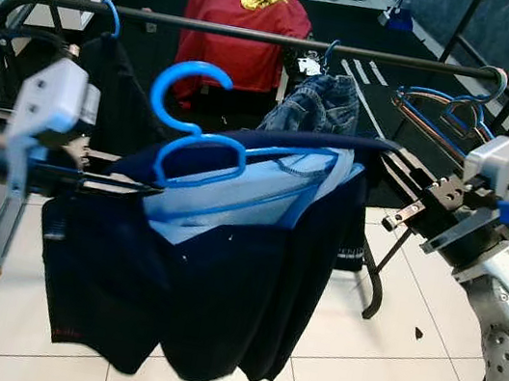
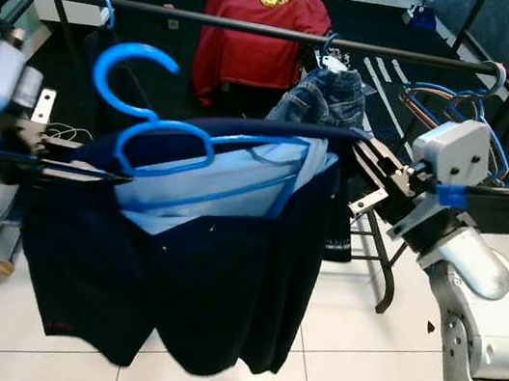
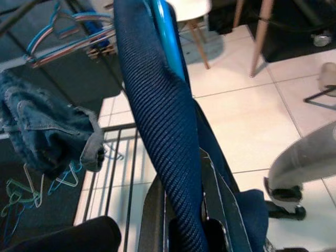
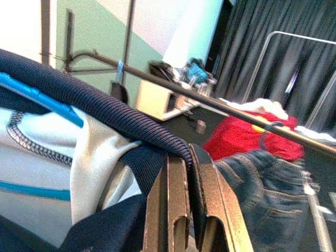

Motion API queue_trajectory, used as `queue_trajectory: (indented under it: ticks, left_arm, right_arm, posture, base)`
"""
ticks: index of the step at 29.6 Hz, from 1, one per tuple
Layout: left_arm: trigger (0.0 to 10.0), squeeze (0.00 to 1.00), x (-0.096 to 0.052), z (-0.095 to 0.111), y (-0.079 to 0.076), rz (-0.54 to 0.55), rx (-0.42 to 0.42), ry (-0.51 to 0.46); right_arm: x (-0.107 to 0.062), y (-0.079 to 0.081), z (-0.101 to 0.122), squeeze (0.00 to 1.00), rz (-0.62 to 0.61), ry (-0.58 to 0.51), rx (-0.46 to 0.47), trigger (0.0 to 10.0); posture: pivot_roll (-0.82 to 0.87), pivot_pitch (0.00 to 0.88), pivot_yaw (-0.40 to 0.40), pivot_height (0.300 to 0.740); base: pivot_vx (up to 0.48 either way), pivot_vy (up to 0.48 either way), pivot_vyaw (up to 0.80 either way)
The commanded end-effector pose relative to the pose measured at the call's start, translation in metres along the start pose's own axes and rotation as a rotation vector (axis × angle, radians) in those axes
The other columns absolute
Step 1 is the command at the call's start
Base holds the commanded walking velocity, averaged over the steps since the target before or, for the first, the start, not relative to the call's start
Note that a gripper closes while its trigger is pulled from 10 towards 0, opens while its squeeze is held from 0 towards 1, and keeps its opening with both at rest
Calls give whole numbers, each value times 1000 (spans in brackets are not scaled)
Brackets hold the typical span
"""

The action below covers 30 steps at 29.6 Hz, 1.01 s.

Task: Hang hanger

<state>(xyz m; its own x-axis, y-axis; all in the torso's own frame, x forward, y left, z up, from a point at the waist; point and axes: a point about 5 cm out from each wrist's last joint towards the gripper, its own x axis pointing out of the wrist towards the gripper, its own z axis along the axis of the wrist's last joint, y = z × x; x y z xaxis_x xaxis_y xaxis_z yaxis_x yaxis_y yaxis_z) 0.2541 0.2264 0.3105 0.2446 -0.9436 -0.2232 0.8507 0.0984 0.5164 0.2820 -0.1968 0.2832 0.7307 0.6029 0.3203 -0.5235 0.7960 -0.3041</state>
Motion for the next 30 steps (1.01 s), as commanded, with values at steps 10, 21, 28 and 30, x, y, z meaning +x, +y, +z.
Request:
queue_trajectory:
  ticks: [10, 21, 28, 30]
  left_arm:
    - [10000, 0, -33, -31, 16, 198, -14, 100]
    - [10000, 0, -50, -95, 25, 291, 157, 698]
    - [10000, 0, -62, -99, 30, 254, 277, 854]
    - [10000, 0, -63, -96, 33, 245, 305, 865]
  right_arm:
    - [-34, -38, 10, 0, -203, -169, 293, 0]
    - [-45, -20, 31, 0, 80, -240, 398, 0]
    - [-50, -26, 32, 0, 96, -163, 372, 0]
    - [-52, -28, 33, 0, 94, -141, 363, 0]
  posture:
    - [-39, 108, -12, 740]
    - [-40, 102, -22, 740]
    - [-39, 105, -21, 740]
    - [-37, 106, -22, 740]
  base:
    - [0, 0, 0]
    - [0, 0, 0]
    - [0, 0, 0]
    - [0, 0, 0]
